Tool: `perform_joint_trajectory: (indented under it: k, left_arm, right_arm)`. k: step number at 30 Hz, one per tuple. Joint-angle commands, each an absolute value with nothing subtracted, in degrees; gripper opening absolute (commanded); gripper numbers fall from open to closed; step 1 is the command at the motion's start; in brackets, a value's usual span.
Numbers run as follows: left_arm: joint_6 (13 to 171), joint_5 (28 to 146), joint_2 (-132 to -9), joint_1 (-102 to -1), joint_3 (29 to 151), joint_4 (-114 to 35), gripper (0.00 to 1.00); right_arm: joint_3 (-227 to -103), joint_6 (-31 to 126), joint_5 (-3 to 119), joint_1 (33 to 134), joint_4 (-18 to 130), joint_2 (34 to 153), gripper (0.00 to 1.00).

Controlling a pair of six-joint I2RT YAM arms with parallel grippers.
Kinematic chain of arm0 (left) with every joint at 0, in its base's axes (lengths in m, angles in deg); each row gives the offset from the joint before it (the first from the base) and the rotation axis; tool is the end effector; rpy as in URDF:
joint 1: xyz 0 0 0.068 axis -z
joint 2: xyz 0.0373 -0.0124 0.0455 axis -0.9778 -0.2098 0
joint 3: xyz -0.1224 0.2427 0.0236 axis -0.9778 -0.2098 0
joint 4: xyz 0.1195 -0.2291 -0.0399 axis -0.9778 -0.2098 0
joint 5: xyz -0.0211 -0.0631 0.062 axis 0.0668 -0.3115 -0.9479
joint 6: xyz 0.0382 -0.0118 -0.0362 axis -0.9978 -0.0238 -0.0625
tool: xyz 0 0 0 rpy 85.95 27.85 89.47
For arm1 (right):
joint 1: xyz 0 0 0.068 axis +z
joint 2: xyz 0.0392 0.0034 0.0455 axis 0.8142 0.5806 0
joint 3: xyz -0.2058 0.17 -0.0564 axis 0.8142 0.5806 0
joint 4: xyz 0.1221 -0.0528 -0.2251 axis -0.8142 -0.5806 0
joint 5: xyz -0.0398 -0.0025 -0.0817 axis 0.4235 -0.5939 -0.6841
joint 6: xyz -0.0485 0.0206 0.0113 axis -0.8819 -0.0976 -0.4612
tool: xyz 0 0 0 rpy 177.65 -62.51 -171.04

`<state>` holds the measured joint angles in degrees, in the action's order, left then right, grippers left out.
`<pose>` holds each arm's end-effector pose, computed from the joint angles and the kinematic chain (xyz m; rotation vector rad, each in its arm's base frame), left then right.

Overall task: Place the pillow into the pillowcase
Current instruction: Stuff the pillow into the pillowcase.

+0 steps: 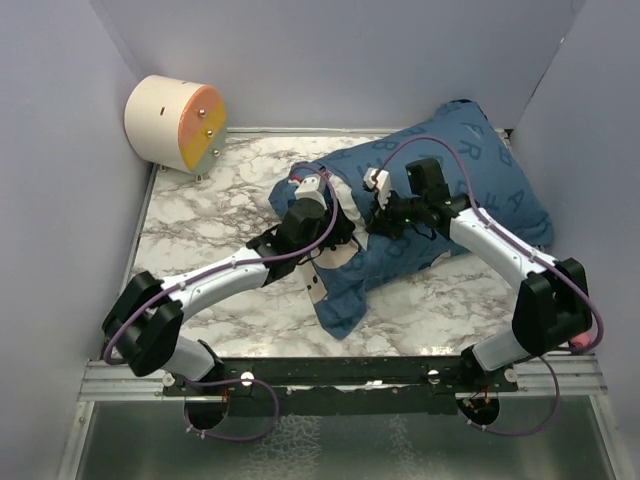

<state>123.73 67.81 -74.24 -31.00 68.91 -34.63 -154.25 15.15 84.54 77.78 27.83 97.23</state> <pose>0.2215 -0.2268 0.2704 -0.0700 2.0351 -0.8467 0.2827 0.1430 0.2721 -1.2048 2.0018 0.6860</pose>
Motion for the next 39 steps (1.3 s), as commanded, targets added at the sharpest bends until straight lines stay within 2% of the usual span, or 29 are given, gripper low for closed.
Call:
perform_joint_trajectory:
  k: [1,2,3,5,6,11,15,18,19,20,21,22,24,29,32,35,39]
  left_arm:
    - [120.09,65.79,-80.82,-33.82,73.54,-34.88,0.54]
    - [119.7,66.49,-82.11,-34.16,74.39,-34.91,0.52]
    - [119.3,67.09,-83.12,-34.33,75.33,-35.36,0.44]
    - [119.04,68.55,-83.45,-34.41,76.47,-36.03,0.09]
    - [119.64,69.68,-82.69,-34.41,76.98,-36.33,0.0]
    - [120.1,77.1,-76.32,-29.45,84.56,-37.52,0.0]
    - [122.1,85.19,-76.32,-27.72,89.65,-34.19,0.0]
    - [122.19,83.81,-76.69,-27.87,88.57,-32.8,0.0]
    - [122.15,82.46,-76.47,-28.19,87.09,-32.55,0.06]
    - [122.66,81.67,-76.25,-28.95,85.26,-31.91,0.22]
    - [123.61,81.57,-75.83,-30.05,82.98,-30.96,0.35]
    - [124.63,82.09,-75.03,-31.42,80.66,-29.7,0.43]
    - [125.44,82.6,-72.32,-33.63,76.26,-27.87,0.52]
    - [119.12,81.54,-61.66,-36.79,70.05,-31.66,0.58]
    - [115.02,81.7,-55.9,-38.31,66.35,-35.26,0.59]
    - [116.16,85.46,-53.82,-40.63,62.17,-34.93,0.55]
    - [118.94,89.5,-55.96,-40.87,60.14,-29.72,0.51]
  right_arm:
    - [-150.98,16.16,74.63,77.09,32.94,103.13,0.06]
    - [-150.56,16.36,75.48,77.08,33.25,103.91,0.06]
    - [-150.18,16.57,75.82,77.07,33.51,104.56,0.06]
    - [-149.79,17.04,75.59,77.05,33.95,105.78,0.06]
    - [-149.67,17.28,75.37,77.09,34.23,106.26,0.06]
    - [-150.72,18.03,77.04,77.1,34.26,110.27,0.05]
    - [-153.54,19.15,81.4,77.05,32.41,113.88,0.05]
    - [-153.29,19.44,85.41,76.21,32.2,111.66,0.06]
    - [-152.94,19.32,87.4,75.45,32.3,110.4,0.06]
    - [-152.8,18.51,89.65,74.29,31.98,108.91,0.07]
    - [-152.81,17.35,92.38,73.08,30.91,107.51,0.1]
    - [-152.92,15.85,95.24,71.58,29.63,105.82,0.13]
    - [-153.78,10.16,101.39,69.03,24.51,102.52,0.23]
    - [-158.03,-8.92,111.33,66.91,5.05,92.47,0.55]
    - [-158.63,-13.35,113.15,66.88,0.91,85.63,0.69]
    - [-155.96,-8.45,110.63,66.89,9.01,79.81,0.74]
    - [-153.64,10.95,98.59,67.29,27.91,80.15,0.69]
